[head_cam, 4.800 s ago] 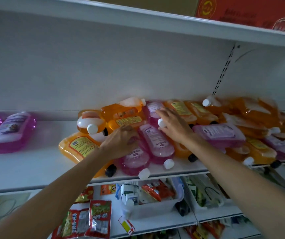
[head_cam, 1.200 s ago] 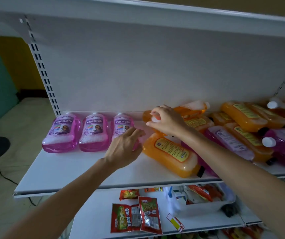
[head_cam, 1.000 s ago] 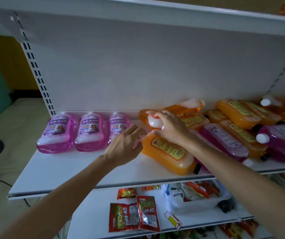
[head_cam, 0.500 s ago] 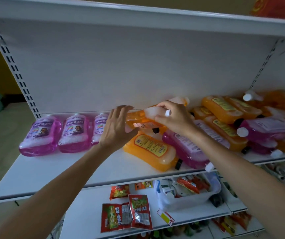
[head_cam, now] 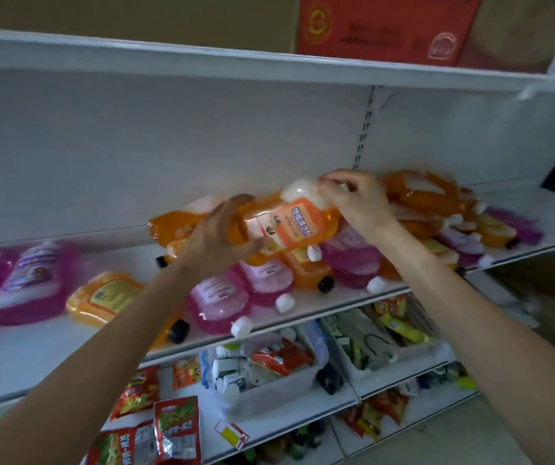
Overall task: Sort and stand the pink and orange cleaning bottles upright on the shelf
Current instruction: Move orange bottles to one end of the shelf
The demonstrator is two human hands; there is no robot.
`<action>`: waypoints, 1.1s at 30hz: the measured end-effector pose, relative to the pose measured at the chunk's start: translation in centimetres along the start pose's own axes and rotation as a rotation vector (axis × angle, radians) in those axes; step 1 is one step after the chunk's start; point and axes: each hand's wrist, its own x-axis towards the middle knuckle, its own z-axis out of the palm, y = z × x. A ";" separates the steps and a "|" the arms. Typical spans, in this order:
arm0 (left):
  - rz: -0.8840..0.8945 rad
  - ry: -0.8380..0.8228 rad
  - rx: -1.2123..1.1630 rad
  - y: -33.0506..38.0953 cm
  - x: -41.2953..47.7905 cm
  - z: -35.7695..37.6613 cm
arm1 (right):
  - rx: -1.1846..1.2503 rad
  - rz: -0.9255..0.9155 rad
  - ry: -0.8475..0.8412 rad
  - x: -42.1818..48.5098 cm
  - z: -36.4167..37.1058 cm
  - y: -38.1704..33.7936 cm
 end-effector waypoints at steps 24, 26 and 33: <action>-0.142 -0.262 -0.828 23.6 8.4 34.3 | 0.130 0.271 0.399 -7.3 -27.1 21.3; -0.134 -0.246 -0.853 25.1 10.2 37.1 | 0.104 0.289 0.441 -6.2 -29.3 23.2; -0.125 -0.273 -0.930 30.6 19.1 47.5 | 0.022 0.397 0.505 0.2 -39.1 30.1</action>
